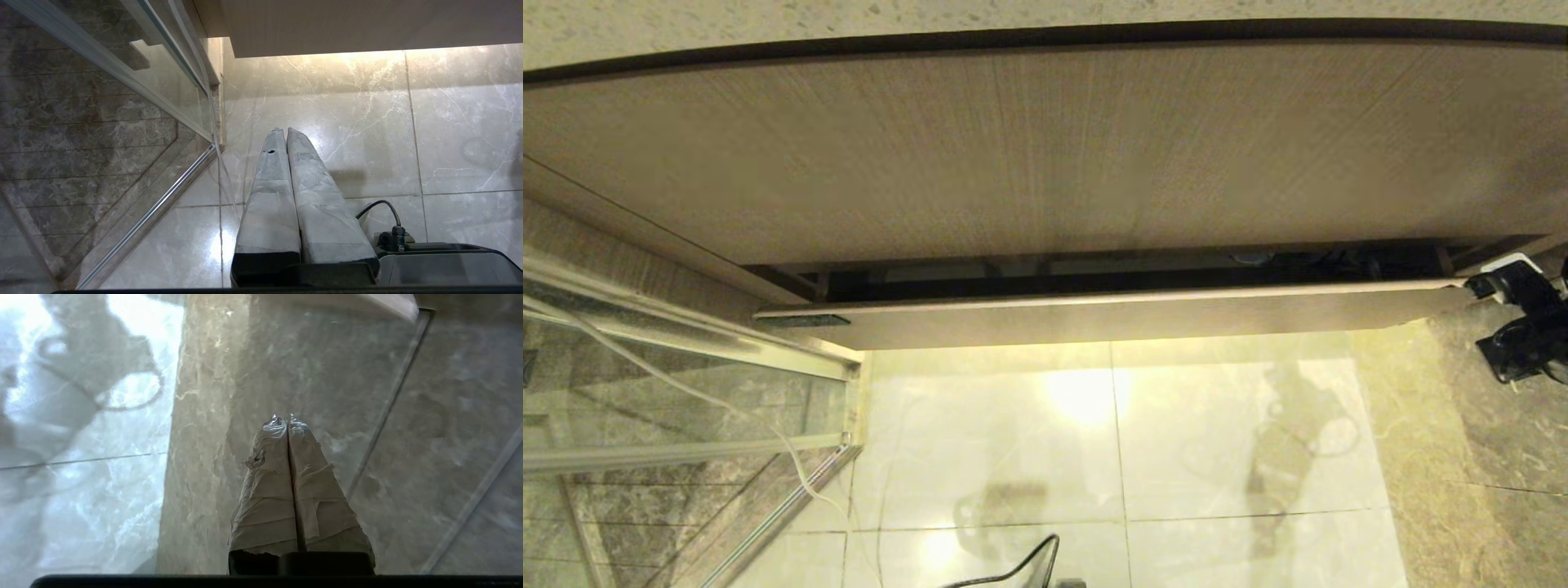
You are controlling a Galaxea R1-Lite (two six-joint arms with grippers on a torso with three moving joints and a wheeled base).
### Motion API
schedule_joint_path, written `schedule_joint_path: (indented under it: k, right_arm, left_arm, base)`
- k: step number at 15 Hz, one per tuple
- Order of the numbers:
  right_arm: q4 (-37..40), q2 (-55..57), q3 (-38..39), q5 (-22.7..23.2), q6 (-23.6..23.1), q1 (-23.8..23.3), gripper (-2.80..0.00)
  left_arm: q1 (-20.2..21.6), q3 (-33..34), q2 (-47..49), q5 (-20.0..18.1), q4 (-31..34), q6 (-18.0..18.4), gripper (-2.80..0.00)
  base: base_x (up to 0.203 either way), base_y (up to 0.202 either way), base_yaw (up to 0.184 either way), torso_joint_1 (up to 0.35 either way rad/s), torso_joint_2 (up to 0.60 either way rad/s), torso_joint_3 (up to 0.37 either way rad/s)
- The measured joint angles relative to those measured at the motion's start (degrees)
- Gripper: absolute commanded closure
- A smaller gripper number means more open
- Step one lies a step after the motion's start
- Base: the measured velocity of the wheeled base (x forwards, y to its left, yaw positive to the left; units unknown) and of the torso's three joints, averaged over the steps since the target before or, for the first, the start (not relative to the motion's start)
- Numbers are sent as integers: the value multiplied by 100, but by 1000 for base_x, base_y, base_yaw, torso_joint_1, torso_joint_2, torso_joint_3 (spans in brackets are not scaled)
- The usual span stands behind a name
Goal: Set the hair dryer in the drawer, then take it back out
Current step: Close the drawer
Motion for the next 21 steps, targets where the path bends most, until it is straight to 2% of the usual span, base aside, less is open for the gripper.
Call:
schedule_joint_path:
  k: [4,11,15,21]
  right_arm:
    - [-103,-158,112,99,-15,0,0]
    - [-1156,177,277,92,16,30,0]
    - [-1408,516,235,75,48,22,0]
    - [-2008,806,126,67,353,49,0]
  left_arm:
    - [2,0,0,0,0,-2,0]
    - [2,0,0,-2,0,0,0]
    - [2,0,0,-2,1,0,0]
    - [2,0,0,0,1,0,0]
  base:
    - [0,0,0,0,0,0]
    - [0,0,0,0,0,0]
    - [0,0,0,0,0,0]
    - [0,0,0,0,0,0]
